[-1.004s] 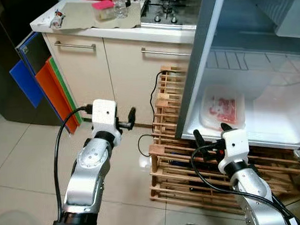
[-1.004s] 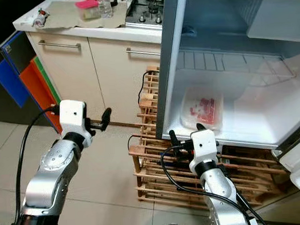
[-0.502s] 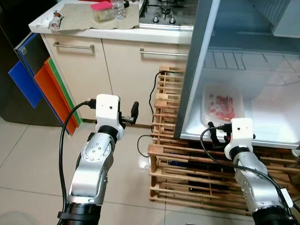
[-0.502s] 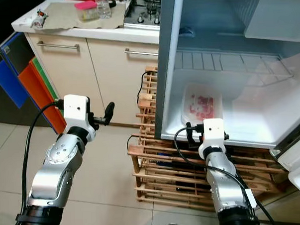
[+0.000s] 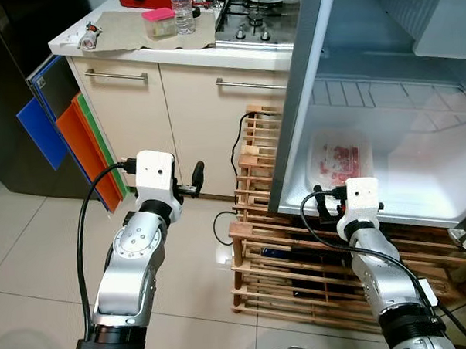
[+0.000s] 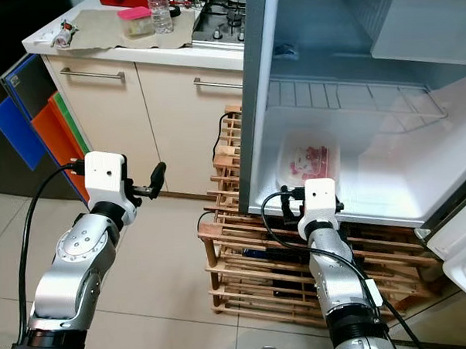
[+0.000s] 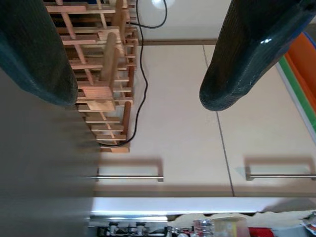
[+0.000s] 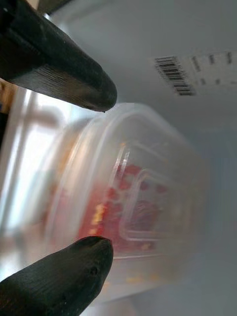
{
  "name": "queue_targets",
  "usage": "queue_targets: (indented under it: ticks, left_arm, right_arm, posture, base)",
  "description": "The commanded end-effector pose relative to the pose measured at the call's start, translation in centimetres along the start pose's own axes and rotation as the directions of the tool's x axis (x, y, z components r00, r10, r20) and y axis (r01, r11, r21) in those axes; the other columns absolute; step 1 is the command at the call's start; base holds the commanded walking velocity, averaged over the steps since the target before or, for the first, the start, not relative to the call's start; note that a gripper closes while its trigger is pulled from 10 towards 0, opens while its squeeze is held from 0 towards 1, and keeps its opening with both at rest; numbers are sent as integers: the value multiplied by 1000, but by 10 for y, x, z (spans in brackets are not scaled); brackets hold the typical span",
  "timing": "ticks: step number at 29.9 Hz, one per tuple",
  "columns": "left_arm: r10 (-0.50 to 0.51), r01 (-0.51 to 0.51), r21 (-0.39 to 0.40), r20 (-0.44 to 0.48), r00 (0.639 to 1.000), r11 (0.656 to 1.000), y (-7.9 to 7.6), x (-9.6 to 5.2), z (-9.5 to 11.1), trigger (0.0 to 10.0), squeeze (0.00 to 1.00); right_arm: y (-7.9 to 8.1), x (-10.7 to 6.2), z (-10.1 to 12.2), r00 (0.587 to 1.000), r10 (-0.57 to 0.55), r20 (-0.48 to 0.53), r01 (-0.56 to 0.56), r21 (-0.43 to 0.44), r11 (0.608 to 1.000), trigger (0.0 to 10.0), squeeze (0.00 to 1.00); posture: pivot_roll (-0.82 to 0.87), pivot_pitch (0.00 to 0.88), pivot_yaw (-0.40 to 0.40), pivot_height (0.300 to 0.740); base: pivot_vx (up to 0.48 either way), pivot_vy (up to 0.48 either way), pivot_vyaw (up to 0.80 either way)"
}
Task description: Restocking fridge
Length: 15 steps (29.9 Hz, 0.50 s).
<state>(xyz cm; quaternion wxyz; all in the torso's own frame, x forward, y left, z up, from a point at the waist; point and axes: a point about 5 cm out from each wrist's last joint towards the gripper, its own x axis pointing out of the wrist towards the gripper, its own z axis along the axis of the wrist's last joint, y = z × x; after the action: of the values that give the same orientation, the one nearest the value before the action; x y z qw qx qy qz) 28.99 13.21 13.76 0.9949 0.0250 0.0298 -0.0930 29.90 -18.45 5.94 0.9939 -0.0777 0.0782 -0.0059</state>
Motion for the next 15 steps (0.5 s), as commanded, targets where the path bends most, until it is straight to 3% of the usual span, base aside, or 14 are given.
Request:
queue_targets:
  ticks: [1,4,9,11,15]
  left_arm:
    - [-9,9,-1,-2,1000,1000,-3,-1,1,10000,0]
    - [-12,12,-6,-3,1000,1000,-5,0,2,10000,0]
    - [-11,11,-8,0,1000,1000,-5,0,2,10000,0]
    - [-8,8,-7,1,1000,1000,-4,0,2,10000,0]
    - [-6,6,-7,-1,1000,1000,-4,0,1,10000,0]
  right_arm:
    - [-9,1,7,999,-28,44,31,-57,998,10000,0]
    - [-22,1,12,995,-75,69,84,-143,986,10000,0]
    - [-31,0,13,989,-126,76,139,-190,972,10000,0]
    - [-32,-3,15,987,-138,84,151,-181,972,10000,0]
    - [-17,-13,9,993,-82,79,93,-151,984,10000,0]
  posture:
    - [3,0,11,740]
    - [1,0,7,740]
    - [4,0,3,740]
    - [4,0,2,740]
    - [0,0,-2,740]
  base:
    - [0,0,0]
    - [0,0,0]
    - [0,0,0]
    - [0,0,0]
    - [0,0,0]
